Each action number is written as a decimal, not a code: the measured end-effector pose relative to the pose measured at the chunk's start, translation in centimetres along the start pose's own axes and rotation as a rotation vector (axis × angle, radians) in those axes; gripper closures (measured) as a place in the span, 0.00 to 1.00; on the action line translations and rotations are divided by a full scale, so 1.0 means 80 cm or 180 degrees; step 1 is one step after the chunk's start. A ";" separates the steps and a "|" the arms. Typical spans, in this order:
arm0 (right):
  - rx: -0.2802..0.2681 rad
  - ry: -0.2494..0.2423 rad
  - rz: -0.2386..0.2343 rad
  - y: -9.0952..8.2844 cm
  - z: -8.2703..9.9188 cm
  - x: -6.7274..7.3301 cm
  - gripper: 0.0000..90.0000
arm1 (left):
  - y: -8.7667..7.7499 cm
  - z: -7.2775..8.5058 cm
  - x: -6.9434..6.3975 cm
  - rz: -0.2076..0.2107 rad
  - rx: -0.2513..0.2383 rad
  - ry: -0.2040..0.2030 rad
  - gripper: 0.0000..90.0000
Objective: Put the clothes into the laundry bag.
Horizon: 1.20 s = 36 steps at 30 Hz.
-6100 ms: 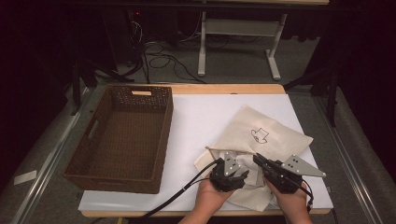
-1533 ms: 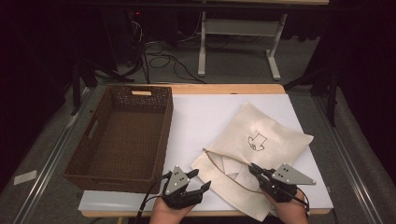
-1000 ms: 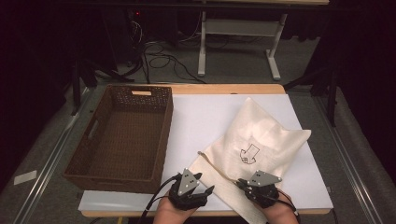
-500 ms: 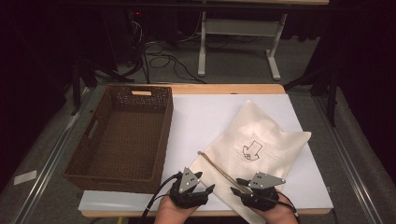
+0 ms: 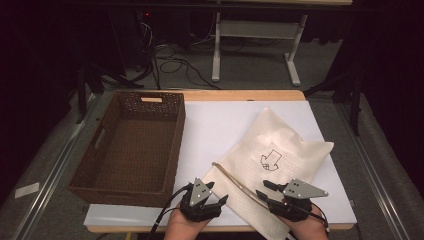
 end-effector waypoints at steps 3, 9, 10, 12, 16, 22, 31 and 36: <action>-0.0048 0.0133 0.0111 -0.006 0.002 -0.014 0.61 | -0.001 -0.001 0.002 -0.0011 -0.0007 -0.0025 0.43; -0.0115 0.0367 0.0468 -0.020 0.012 -0.041 0.47 | 0.001 -0.007 0.002 -0.0004 -0.0039 -0.0045 0.41; -0.0122 0.0419 0.0533 -0.023 0.015 -0.045 0.45 | 0.002 -0.009 0.002 -0.0011 -0.0044 -0.0043 0.40; -0.0135 0.0528 0.0687 -0.030 0.022 -0.053 0.39 | 0.005 -0.014 0.002 -0.0022 -0.0059 -0.0043 0.38; -0.0097 0.0787 0.0882 -0.042 0.040 -0.069 0.27 | 0.013 -0.025 0.005 -0.0010 -0.0082 -0.0083 0.35; 0.0221 0.1098 0.0935 -0.037 0.077 -0.082 0.20 | 0.027 -0.043 0.004 0.0019 -0.0107 -0.0055 0.34; 0.0564 0.1264 0.0715 -0.020 0.109 -0.076 0.37 | 0.027 -0.050 0.007 0.0031 -0.0154 -0.0022 0.36; 0.0637 0.0999 0.0676 -0.019 0.106 -0.064 0.83 | 0.028 -0.049 0.015 0.0049 -0.0118 -0.0158 0.37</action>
Point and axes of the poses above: each handheld gripper's, and its own axes: y roughly forward along the jaws, z roughly out of its underside, x roughly to its left, the point moved 4 cm from there along y, roughly forward along the jaws, and after that the axes turned 14 degrees about x, right-handed, at the moved point
